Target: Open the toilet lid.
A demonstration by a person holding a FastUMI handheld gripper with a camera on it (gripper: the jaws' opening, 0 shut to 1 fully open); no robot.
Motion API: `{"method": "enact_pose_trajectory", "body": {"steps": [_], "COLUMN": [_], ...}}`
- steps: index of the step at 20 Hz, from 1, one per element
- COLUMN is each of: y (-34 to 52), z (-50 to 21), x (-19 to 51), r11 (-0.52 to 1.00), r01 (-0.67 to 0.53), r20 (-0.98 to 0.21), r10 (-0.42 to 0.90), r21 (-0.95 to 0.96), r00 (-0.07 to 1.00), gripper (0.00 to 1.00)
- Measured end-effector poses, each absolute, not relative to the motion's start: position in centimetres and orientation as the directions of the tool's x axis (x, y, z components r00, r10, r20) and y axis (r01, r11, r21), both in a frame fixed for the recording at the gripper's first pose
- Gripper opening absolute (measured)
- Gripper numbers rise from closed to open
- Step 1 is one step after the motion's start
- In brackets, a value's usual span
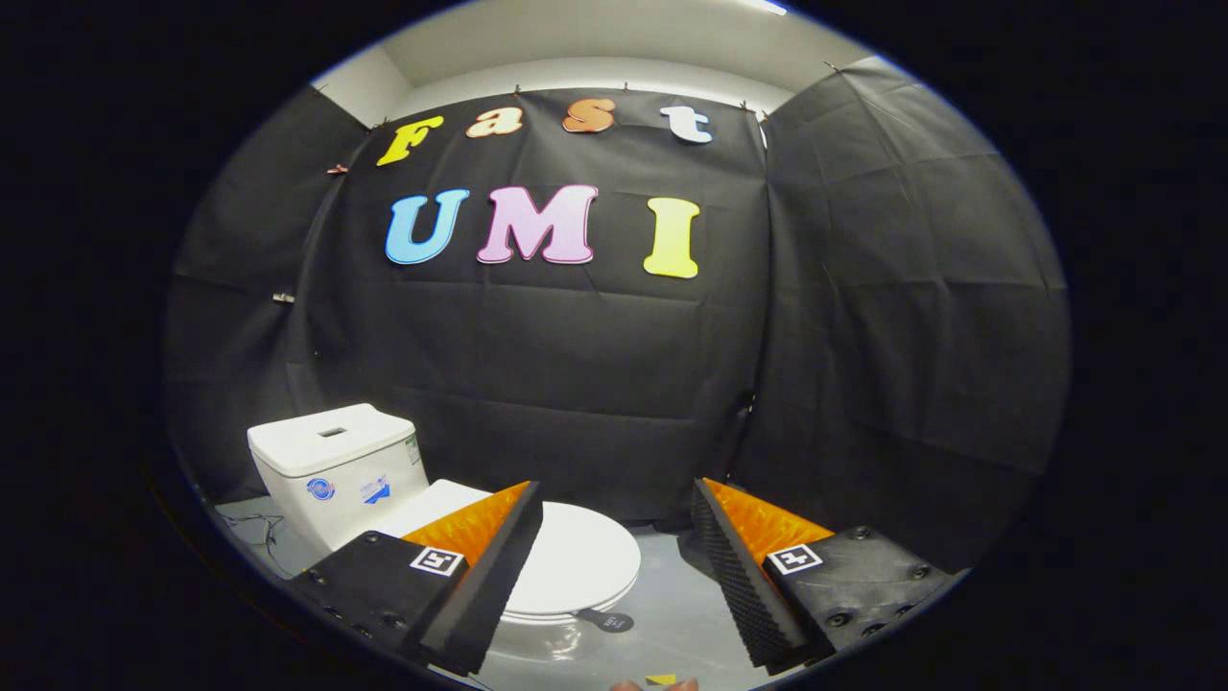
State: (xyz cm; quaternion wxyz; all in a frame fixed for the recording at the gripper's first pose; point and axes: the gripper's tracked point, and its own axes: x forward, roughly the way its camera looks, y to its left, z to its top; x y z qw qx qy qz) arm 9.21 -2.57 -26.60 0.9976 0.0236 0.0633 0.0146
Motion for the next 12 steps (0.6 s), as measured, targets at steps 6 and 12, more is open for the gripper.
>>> {"method": "enact_pose_trajectory", "body": {"steps": [6,12], "y": [-3.0,-4.0], "z": [-31.9,-36.0], "x": [10.2,11.8], "r11": [0.994,0.984], "r01": [-0.055,-0.041], "r20": [-0.204,-0.275], "r10": [0.073,0.088], "r21": [0.093,0.172], "r00": [0.976,0.957], "gripper": [0.99,0.99]}}
